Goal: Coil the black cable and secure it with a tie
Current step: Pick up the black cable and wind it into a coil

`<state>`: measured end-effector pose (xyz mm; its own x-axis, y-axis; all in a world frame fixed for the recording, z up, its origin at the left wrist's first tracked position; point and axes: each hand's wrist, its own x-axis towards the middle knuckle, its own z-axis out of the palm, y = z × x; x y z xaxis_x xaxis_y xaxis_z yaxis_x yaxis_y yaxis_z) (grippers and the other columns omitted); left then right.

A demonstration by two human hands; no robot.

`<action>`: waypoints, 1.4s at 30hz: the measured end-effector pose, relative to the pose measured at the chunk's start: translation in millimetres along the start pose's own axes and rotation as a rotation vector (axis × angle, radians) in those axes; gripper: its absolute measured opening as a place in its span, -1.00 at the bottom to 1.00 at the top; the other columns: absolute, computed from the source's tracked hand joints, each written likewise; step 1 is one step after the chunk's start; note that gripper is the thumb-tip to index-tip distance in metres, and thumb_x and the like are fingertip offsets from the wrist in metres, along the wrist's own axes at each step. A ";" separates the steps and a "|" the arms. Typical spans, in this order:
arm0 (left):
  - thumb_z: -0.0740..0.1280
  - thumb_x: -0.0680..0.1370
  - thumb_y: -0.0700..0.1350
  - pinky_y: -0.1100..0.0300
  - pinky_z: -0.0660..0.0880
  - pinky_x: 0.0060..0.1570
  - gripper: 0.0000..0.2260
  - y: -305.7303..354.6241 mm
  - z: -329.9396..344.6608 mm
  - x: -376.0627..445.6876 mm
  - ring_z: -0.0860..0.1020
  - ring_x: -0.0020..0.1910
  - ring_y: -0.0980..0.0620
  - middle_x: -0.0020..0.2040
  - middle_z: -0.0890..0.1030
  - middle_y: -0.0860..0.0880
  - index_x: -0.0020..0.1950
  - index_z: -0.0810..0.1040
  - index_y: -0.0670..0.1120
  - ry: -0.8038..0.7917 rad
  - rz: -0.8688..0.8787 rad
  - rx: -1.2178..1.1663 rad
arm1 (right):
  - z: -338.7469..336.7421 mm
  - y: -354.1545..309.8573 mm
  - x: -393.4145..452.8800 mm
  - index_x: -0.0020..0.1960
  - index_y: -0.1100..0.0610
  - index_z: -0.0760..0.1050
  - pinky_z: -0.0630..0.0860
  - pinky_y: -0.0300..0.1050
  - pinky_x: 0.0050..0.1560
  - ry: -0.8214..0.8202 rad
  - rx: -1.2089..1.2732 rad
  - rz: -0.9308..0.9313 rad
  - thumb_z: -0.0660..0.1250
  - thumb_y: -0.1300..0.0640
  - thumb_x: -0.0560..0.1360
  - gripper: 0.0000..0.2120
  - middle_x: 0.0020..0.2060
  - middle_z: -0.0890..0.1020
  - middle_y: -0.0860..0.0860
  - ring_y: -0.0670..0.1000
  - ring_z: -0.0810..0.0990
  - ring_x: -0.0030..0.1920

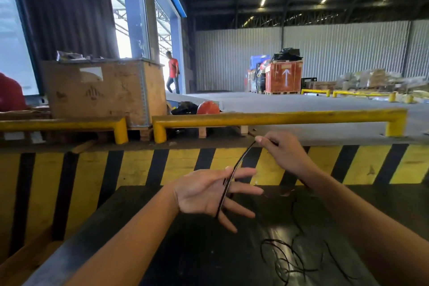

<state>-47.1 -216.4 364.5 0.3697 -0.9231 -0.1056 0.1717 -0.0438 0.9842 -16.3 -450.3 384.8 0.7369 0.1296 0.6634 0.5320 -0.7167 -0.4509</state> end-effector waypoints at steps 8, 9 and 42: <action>0.09 0.56 0.14 -0.50 0.02 0.31 -0.67 60.7 4.5 7.3 0.26 0.45 -0.21 0.35 0.47 0.06 0.25 0.50 0.20 0.589 0.696 -0.109 | 60.1 -28.0 -64.3 -0.15 0.05 0.52 0.46 -0.18 -0.16 -0.677 0.187 0.049 0.03 -0.10 0.60 -0.63 -0.33 0.50 -0.07 -0.15 0.49 -0.31; 0.06 0.59 0.13 -0.49 -0.01 0.32 -0.68 62.9 -3.5 3.2 0.21 0.48 -0.20 0.36 0.46 0.09 0.25 0.49 0.22 0.676 0.688 -0.034 | 53.9 -27.0 -65.0 -0.14 0.03 0.51 0.46 -0.18 -0.16 -0.704 0.165 0.005 0.04 -0.10 0.59 -0.65 -0.32 0.50 -0.07 -0.16 0.49 -0.30; 0.00 0.63 0.10 -0.37 -0.10 0.37 -0.64 8.5 -32.3 3.0 0.03 0.53 -0.25 0.56 0.12 -0.05 0.43 0.25 0.26 0.685 0.180 0.181 | -44.3 -4.1 -3.1 -0.30 0.05 0.51 0.41 -0.22 -0.31 -0.398 -0.192 -0.112 0.27 0.02 0.52 -0.76 -0.45 0.47 -0.08 -0.14 0.45 -0.43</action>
<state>-15.0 -207.2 368.0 0.8766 -0.4783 0.0530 -0.0773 -0.0313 0.9965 -39.1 -478.1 411.1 0.8019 0.4404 0.4037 0.5587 -0.7922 -0.2455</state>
